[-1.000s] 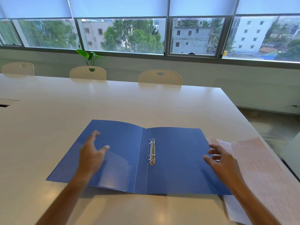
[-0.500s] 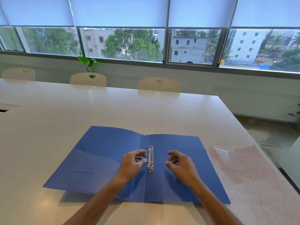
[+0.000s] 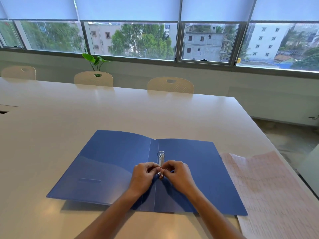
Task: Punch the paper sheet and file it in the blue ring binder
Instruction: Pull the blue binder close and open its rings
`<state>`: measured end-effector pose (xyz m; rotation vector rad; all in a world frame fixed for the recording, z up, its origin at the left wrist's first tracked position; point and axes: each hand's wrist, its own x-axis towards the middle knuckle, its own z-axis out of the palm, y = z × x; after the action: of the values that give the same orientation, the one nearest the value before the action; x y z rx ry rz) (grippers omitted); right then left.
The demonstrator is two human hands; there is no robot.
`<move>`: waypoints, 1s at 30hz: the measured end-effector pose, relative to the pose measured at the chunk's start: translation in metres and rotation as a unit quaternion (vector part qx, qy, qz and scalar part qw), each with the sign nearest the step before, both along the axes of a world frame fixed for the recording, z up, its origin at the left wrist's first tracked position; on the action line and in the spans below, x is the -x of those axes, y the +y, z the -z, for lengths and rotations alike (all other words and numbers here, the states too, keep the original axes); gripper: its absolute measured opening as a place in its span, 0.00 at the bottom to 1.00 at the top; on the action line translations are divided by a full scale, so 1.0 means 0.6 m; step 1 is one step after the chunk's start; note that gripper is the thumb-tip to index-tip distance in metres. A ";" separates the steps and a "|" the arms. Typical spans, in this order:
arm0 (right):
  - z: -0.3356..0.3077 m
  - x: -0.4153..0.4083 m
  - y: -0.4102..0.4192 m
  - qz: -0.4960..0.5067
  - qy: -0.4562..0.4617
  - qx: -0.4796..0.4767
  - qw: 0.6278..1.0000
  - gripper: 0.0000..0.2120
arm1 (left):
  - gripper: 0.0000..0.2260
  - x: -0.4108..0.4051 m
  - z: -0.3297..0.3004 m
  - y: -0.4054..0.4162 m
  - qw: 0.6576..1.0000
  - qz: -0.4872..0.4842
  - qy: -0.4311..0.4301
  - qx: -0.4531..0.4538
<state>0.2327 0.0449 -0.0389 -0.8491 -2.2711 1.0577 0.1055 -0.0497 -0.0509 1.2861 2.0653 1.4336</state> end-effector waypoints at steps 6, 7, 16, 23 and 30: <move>0.010 0.001 -0.003 0.014 0.021 0.014 1.000 0.03 | 0.03 -0.002 0.008 -0.003 1.000 0.007 0.014 -0.006; 0.012 0.000 -0.002 0.015 0.025 0.020 0.999 0.03 | 0.04 -0.003 0.007 -0.003 1.000 0.008 0.014 -0.008; 0.026 -0.003 0.002 0.014 0.028 0.009 0.999 0.02 | 0.04 -0.009 0.014 -0.002 0.999 0.014 0.021 -0.022; 0.028 0.002 0.003 0.020 0.019 -0.024 0.999 0.05 | 0.05 -0.012 0.012 0.003 0.999 0.012 0.041 -0.030; 0.028 0.002 -0.001 0.025 0.010 -0.047 0.999 0.07 | 0.06 -0.010 0.008 0.003 0.998 0.013 0.061 -0.018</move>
<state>0.2312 0.0442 -0.0555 -0.8482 -2.2516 0.9269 0.1115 -0.0478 -0.0555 1.4439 2.1005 1.4193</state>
